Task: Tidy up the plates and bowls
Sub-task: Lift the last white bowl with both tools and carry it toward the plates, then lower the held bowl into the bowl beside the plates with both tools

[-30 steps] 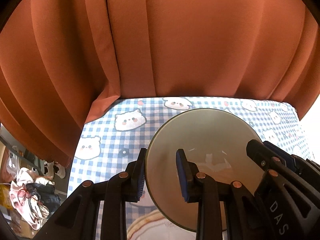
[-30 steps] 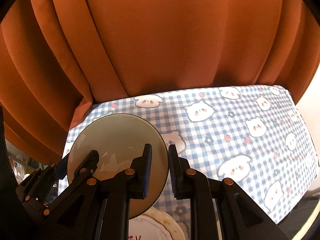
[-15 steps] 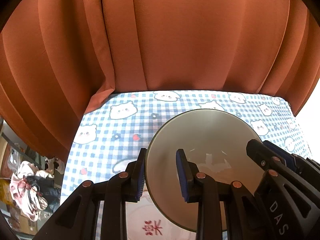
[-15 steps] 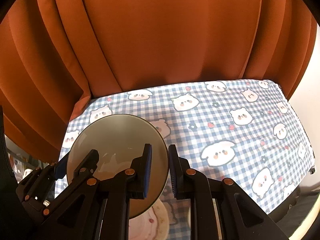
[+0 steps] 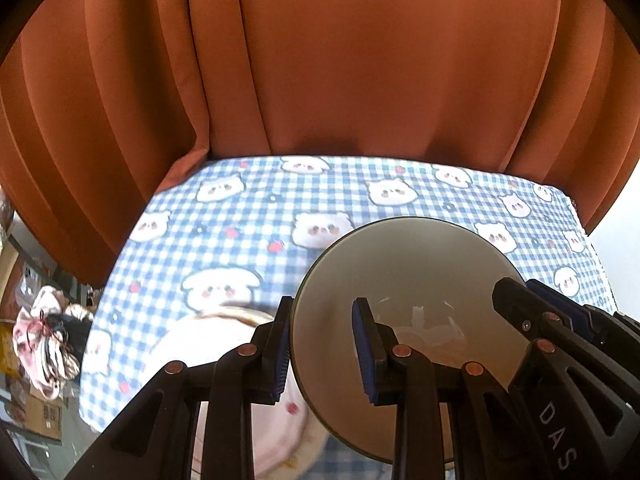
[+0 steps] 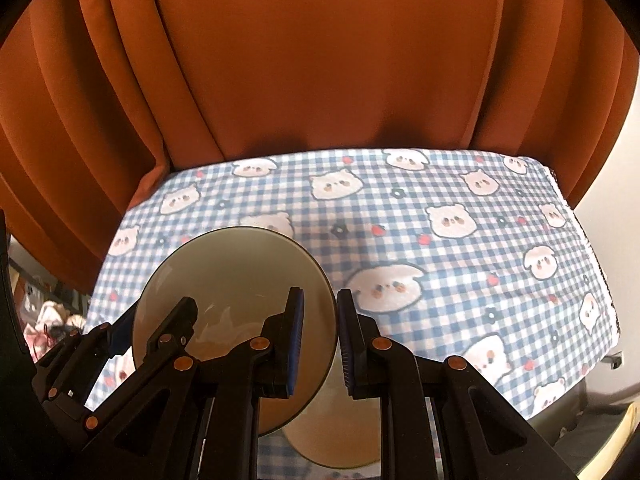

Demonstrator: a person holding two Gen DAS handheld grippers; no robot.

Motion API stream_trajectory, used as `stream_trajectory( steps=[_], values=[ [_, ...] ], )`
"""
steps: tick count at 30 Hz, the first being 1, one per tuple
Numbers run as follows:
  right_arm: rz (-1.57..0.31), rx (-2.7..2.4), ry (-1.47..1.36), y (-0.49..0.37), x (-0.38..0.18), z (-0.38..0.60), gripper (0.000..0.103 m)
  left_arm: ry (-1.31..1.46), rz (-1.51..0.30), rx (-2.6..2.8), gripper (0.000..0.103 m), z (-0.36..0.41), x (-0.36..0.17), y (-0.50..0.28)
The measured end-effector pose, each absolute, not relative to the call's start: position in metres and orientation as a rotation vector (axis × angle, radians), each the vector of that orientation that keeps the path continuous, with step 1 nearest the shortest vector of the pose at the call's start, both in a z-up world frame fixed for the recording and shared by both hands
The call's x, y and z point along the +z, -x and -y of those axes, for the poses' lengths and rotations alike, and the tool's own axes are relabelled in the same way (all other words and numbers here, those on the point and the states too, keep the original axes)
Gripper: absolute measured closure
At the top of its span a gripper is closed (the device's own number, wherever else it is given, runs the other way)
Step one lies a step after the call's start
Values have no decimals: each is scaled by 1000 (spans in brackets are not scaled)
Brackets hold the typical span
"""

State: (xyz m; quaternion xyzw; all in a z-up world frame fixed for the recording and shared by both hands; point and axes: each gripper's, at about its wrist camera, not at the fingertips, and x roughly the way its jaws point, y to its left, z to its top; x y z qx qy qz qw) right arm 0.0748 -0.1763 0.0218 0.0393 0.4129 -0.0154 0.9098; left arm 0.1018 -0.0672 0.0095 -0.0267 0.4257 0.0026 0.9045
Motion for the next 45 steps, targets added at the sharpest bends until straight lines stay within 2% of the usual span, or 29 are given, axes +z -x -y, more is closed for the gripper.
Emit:
stream_trajectory(
  steps=[13, 25, 45],
  values=[
    [-923, 28, -32, -50, -16, 221, 83, 77, -952, 56, 76, 112, -29, -72],
    [-1010, 76, -6, -53, -52, 229, 83, 73, -1033, 101, 76, 121, -63, -70],
    [-1043, 77, -8, -60, -75, 239, 83, 69, -1053, 87, 75, 133, -79, -76]
  ],
)
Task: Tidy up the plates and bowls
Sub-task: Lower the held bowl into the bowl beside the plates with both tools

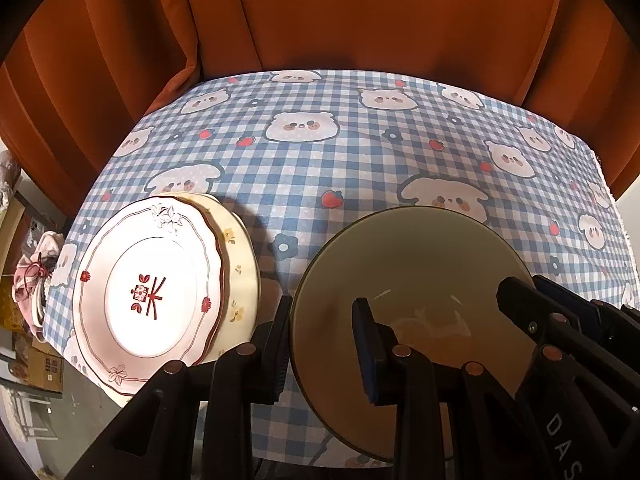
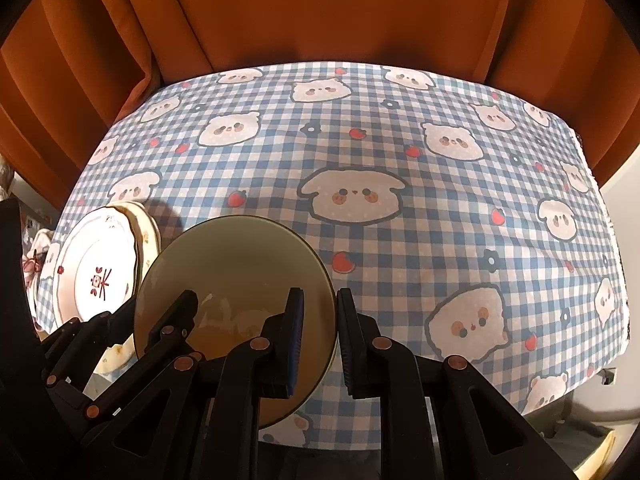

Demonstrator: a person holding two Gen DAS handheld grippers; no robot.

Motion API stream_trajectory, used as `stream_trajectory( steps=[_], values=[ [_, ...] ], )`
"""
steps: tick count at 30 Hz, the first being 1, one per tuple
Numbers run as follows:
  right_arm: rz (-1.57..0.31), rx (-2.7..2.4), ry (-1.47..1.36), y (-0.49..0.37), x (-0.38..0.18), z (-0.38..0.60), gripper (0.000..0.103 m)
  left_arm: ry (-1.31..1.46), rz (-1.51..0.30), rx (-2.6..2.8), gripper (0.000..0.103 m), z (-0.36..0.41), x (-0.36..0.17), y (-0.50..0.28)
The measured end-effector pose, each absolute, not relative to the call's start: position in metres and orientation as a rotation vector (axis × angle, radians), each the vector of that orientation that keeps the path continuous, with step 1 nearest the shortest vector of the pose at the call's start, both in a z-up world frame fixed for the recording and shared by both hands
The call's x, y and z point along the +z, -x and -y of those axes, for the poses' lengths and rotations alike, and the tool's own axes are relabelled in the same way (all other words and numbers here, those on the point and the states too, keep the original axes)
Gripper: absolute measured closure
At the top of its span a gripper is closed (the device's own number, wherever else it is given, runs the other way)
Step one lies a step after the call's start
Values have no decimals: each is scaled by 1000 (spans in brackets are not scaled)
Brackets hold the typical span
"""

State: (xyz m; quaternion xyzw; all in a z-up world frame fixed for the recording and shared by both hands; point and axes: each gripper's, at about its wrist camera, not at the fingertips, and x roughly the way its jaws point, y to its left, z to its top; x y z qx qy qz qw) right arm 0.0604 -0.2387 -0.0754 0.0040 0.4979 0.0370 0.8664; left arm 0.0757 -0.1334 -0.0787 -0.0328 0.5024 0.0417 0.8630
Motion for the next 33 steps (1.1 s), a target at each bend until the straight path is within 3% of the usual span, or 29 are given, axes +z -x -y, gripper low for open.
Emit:
stream_trajectory(
  steps=[5, 8, 10, 16, 20, 33],
  values=[
    [-1042, 66, -17, -62, -75, 236, 79, 84, -1056, 44, 67, 130, -78, -76],
    [-1048, 75, -42, -64, -76, 235, 67, 83, -1067, 7, 58, 129, -80, -78],
    [-1062, 74, -57, -66, -78, 235, 62, 81, -1073, -3, 46, 126, -83, -80],
    [-1107, 21, -109, -70, -87, 232, 54, 142, -1120, -96, 36, 114, -94, -89],
    [-1127, -21, -140, -73, -92, 231, 36, 153, -1153, -184, 33, 112, -99, -98],
    [-1200, -131, -229, -78, -115, 228, 35, 177, -1247, -337, 37, 111, -122, -108]
  ],
)
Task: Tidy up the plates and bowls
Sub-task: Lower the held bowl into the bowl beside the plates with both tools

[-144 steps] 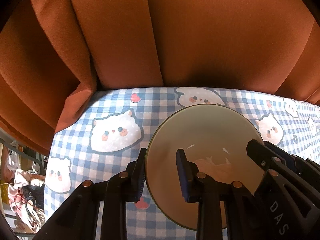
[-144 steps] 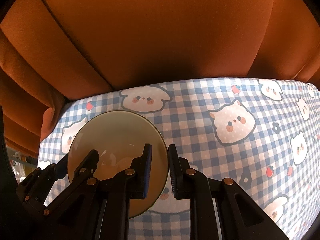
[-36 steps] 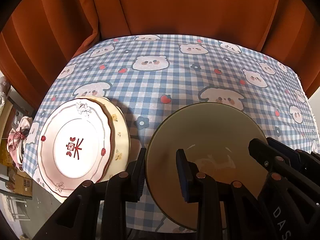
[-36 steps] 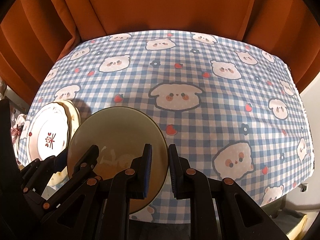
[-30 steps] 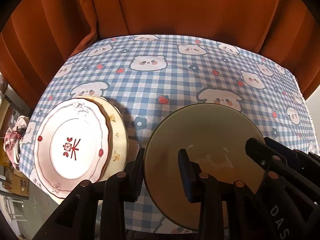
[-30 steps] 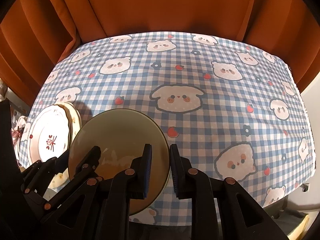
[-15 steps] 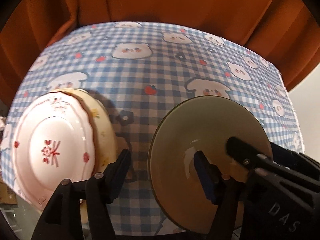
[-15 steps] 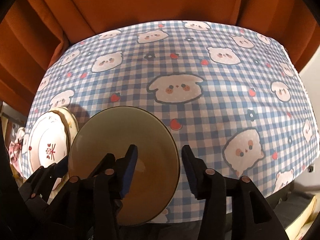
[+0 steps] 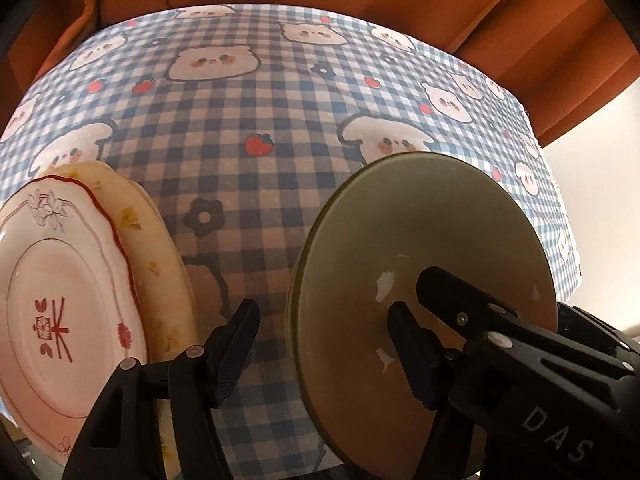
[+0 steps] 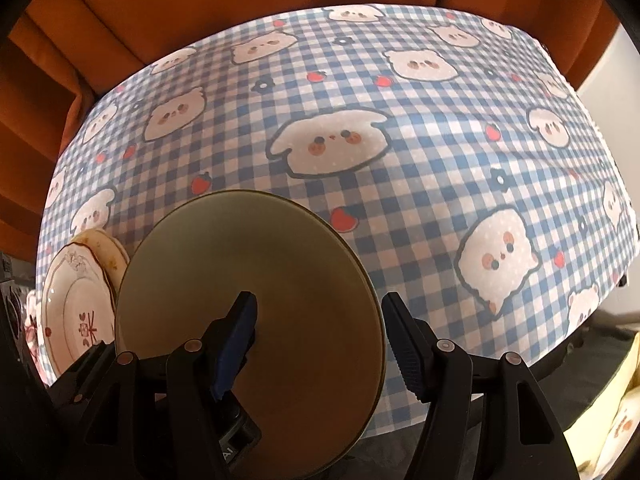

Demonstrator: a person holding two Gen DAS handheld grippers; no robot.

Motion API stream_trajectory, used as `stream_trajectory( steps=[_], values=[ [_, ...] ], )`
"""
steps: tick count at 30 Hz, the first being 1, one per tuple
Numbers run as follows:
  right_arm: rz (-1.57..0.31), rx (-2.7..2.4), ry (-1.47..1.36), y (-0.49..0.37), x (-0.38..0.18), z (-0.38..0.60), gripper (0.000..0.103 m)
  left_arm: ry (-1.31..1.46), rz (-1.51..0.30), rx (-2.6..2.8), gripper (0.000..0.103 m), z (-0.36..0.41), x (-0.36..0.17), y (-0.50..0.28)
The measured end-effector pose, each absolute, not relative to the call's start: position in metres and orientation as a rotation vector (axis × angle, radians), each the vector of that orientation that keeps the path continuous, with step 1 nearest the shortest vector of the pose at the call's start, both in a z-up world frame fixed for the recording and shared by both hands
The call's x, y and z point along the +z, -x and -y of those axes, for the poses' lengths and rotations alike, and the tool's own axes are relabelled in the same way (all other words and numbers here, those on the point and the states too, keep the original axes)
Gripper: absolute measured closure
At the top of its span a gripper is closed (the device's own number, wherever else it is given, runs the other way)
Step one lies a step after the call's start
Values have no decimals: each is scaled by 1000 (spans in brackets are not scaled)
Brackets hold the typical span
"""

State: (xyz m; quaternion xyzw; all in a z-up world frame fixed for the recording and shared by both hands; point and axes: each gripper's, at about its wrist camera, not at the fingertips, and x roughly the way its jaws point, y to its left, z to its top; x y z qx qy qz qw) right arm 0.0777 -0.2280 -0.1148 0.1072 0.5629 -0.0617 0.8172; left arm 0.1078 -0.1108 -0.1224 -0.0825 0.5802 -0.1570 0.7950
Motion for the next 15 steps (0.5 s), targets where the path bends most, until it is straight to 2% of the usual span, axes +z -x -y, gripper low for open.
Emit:
stream_trajectory(
  steps=[4, 8, 15],
  values=[
    [-1175, -121, -234, -77, -115, 228, 35, 174, -1235, -352, 49, 114, -119, -108],
    [-1175, -83, -228, -83, -116, 228, 38, 170, -1226, -332, 52, 117, -119, -111],
    [-1170, 16, -221, -86, -118, 236, 39, 141, -1203, -233, 54, 125, -115, -105]
  ],
)
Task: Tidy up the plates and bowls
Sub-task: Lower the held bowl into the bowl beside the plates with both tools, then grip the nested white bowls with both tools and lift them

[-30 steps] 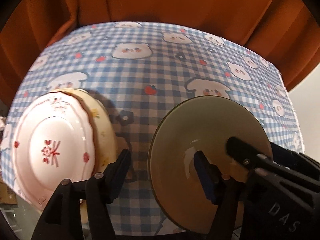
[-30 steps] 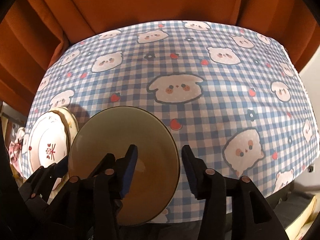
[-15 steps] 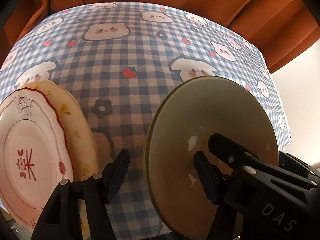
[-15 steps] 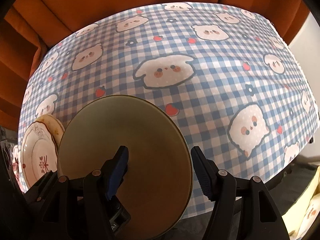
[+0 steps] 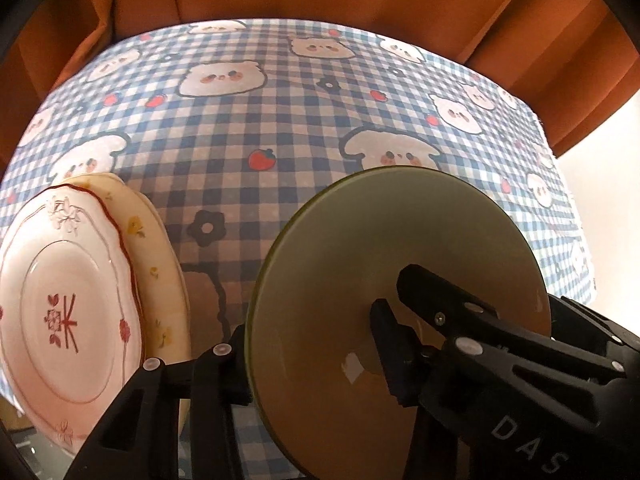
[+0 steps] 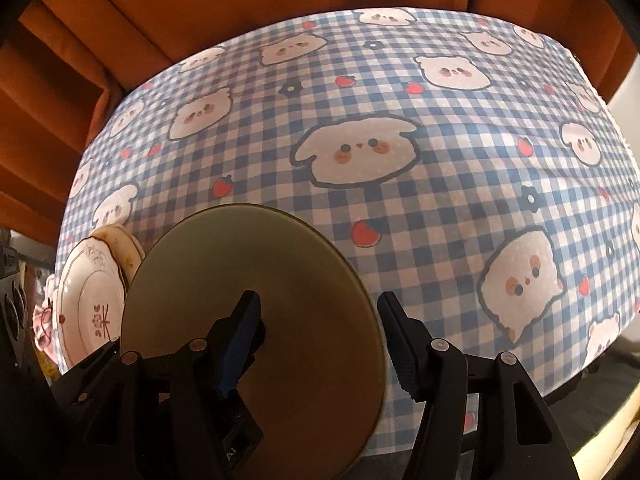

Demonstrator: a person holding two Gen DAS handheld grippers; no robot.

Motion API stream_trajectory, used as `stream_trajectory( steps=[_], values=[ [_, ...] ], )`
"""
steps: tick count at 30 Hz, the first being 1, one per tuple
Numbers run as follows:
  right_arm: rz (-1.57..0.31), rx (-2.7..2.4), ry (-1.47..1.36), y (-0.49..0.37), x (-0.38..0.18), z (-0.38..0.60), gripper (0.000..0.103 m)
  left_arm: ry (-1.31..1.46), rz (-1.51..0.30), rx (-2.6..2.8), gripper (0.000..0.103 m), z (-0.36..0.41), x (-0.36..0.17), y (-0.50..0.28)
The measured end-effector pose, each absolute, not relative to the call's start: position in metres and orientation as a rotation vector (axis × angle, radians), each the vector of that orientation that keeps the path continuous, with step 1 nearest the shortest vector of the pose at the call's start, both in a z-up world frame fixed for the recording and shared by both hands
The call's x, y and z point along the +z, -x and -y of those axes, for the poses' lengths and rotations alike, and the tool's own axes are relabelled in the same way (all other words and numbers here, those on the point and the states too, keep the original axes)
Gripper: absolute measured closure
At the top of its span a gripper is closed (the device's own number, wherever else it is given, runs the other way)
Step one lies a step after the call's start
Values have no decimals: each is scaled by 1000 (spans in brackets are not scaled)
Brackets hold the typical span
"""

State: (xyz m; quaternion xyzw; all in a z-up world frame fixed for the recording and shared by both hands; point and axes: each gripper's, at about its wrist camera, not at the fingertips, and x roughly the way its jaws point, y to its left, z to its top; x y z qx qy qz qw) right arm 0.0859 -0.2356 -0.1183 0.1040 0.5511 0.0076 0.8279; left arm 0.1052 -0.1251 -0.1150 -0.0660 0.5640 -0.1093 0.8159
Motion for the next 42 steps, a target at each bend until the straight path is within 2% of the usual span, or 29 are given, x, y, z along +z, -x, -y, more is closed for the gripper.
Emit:
stream_trajectory(
  steps=[9, 19, 23, 25, 26, 27, 42],
  values=[
    [-1153, 155, -276, -85, -124, 247, 47, 86, -1188, -98, 52, 135, -111, -96],
    [-1184, 172, -306, -85, -129, 267, 49, 99, -1201, -2, 51, 140, -109, -91],
    [-1225, 210, -422, -86, -142, 281, 50, 100, -1200, 27, 52, 143, -109, -89],
    [-1220, 235, -424, -85, -142, 280, 58, 98, -1198, 32, 54, 144, -108, -87],
    [-1215, 257, -424, -84, -140, 278, 66, 94, -1198, 35, 54, 144, -108, -86],
    [-1212, 268, -412, -83, -139, 275, 67, 94, -1199, 39, 54, 144, -108, -86],
    [-1225, 252, -338, -78, -133, 269, 66, 132, -1223, 38, 55, 145, -104, -75]
  ],
)
